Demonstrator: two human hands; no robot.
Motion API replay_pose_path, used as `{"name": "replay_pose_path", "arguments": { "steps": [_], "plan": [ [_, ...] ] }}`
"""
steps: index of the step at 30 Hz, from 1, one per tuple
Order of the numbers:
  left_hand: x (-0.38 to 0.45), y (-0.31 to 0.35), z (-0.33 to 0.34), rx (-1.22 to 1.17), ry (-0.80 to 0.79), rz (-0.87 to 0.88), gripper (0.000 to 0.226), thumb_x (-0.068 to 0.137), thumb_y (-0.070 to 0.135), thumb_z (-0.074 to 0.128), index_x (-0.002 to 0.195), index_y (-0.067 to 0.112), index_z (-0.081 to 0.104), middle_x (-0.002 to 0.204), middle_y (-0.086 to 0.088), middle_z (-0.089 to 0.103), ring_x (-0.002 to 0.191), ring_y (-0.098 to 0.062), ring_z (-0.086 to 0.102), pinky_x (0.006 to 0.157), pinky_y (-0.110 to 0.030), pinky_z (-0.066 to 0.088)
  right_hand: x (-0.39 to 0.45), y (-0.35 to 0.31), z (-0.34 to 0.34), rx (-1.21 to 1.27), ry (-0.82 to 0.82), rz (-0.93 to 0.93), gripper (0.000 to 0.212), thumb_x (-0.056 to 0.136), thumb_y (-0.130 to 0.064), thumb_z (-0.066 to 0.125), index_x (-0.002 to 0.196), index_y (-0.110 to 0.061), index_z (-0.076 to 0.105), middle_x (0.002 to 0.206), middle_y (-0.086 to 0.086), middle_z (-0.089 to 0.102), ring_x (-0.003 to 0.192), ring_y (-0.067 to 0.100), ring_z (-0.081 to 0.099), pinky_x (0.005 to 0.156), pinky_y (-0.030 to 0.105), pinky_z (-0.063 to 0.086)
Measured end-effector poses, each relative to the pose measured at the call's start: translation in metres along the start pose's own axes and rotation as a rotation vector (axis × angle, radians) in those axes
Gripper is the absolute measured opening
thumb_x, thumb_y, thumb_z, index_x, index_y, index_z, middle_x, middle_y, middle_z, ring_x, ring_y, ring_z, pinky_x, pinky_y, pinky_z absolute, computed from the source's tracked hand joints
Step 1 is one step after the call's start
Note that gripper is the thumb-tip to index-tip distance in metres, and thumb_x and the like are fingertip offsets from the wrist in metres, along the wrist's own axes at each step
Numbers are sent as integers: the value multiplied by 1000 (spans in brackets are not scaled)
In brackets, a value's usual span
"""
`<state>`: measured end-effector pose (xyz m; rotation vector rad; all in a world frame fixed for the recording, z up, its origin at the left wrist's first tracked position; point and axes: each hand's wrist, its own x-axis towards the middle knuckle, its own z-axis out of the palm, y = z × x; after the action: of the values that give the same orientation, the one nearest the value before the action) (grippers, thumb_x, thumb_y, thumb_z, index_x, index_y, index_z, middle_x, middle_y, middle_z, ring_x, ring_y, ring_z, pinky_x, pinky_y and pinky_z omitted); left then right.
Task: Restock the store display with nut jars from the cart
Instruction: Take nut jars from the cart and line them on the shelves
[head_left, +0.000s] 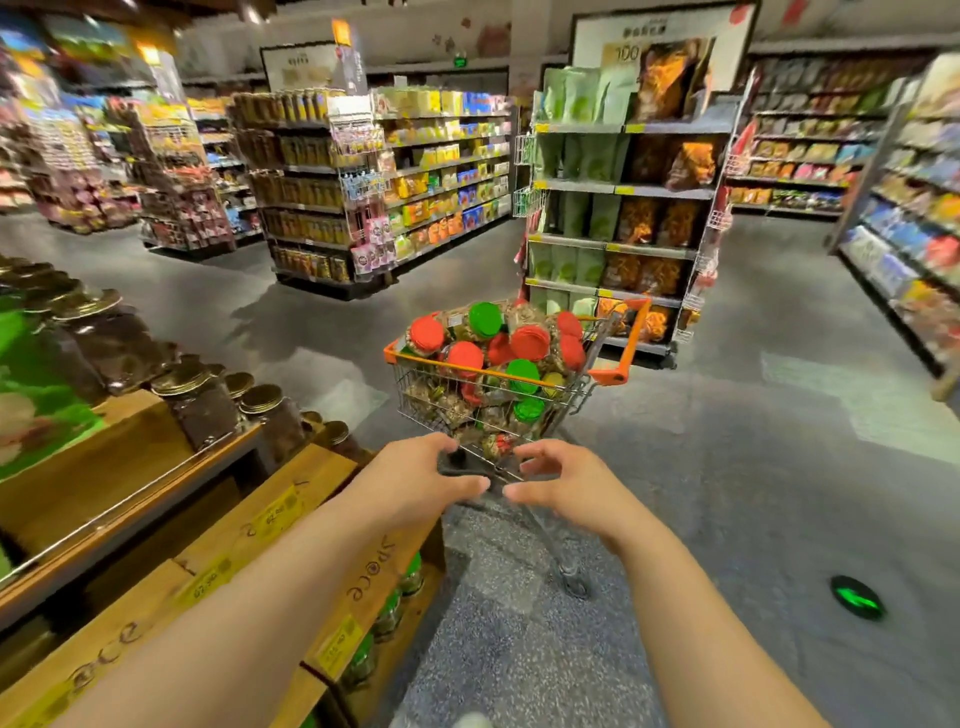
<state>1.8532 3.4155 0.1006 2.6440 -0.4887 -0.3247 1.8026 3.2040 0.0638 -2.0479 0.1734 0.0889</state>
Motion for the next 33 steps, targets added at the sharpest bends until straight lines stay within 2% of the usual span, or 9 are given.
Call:
{"name": "replay_pose_path", "arguments": {
  "steps": [4, 6, 9, 12, 15, 19, 25, 28, 33],
  "plan": [
    [65, 8, -6, -29, -20, 46, 78, 86, 68, 65, 151, 29, 44, 151, -1, 52, 121, -19, 61, 96, -32, 50, 52, 11, -29, -31, 58, 17, 59, 79, -35, 87, 132, -32, 61, 119, -8, 65, 114, 11, 62, 98, 39, 53],
    [101, 10, -9, -42, -12, 70, 80, 86, 69, 65, 151, 29, 44, 153, 0, 50, 123, -17, 59, 95, -31, 49, 80, 13, -44, -19, 62, 40, 61, 79, -33, 87, 134, -33, 60, 123, -5, 65, 116, 11, 61, 88, 34, 54],
    [164, 11, -17, -73, -1, 103, 80, 85, 67, 67, 150, 28, 45, 149, 1, 53, 129, -19, 55, 97, -32, 48, 133, 13, -65, 30, 75, 69, 64, 80, -28, 86, 137, -31, 57, 128, 0, 63, 117, 13, 61, 69, 22, 46],
    [225, 12, -32, -107, 9, 127, 78, 85, 63, 71, 150, 27, 46, 144, 0, 57, 128, -18, 56, 94, -27, 45, 187, 8, -85, 57, 98, 84, 66, 80, -27, 87, 138, -31, 55, 129, 3, 62, 114, 14, 62, 65, 21, 44],
    [284, 13, -48, -76, 21, 164, 78, 85, 62, 72, 150, 27, 46, 147, -1, 56, 131, -20, 54, 102, -32, 47, 238, 2, -102, 57, 133, 85, 67, 80, -24, 87, 139, -31, 54, 128, 4, 63, 110, 13, 62, 64, 18, 43],
    [353, 17, -57, -17, -10, 188, 80, 86, 63, 70, 152, 28, 42, 151, -4, 52, 131, -23, 55, 103, -34, 48, 297, 8, -117, 62, 185, 97, 70, 79, -26, 88, 139, -35, 53, 129, 2, 61, 111, 18, 63, 74, 27, 48],
    [431, 21, -52, 21, -86, 183, 83, 87, 58, 72, 155, 29, 36, 154, -5, 49, 113, -25, 66, 96, -37, 53, 359, 30, -143, 111, 204, 164, 76, 82, -18, 85, 146, -32, 48, 141, 9, 55, 122, 23, 58, 89, 32, 49],
    [475, 18, -45, -4, -103, 168, 86, 86, 57, 73, 157, 29, 33, 153, -6, 50, 122, -26, 62, 97, -36, 52, 400, 44, -156, 94, 195, 180, 76, 83, -17, 84, 147, -31, 46, 144, 9, 54, 121, 22, 57, 84, 29, 47],
    [549, 12, -22, -41, -161, 128, 95, 83, 53, 79, 159, 27, 28, 156, -7, 46, 138, -27, 49, 107, -35, 45, 481, 73, -180, 59, 147, 210, 81, 83, -18, 85, 150, -30, 42, 148, 15, 51, 131, 27, 53, 96, 35, 48]
  ]
}}
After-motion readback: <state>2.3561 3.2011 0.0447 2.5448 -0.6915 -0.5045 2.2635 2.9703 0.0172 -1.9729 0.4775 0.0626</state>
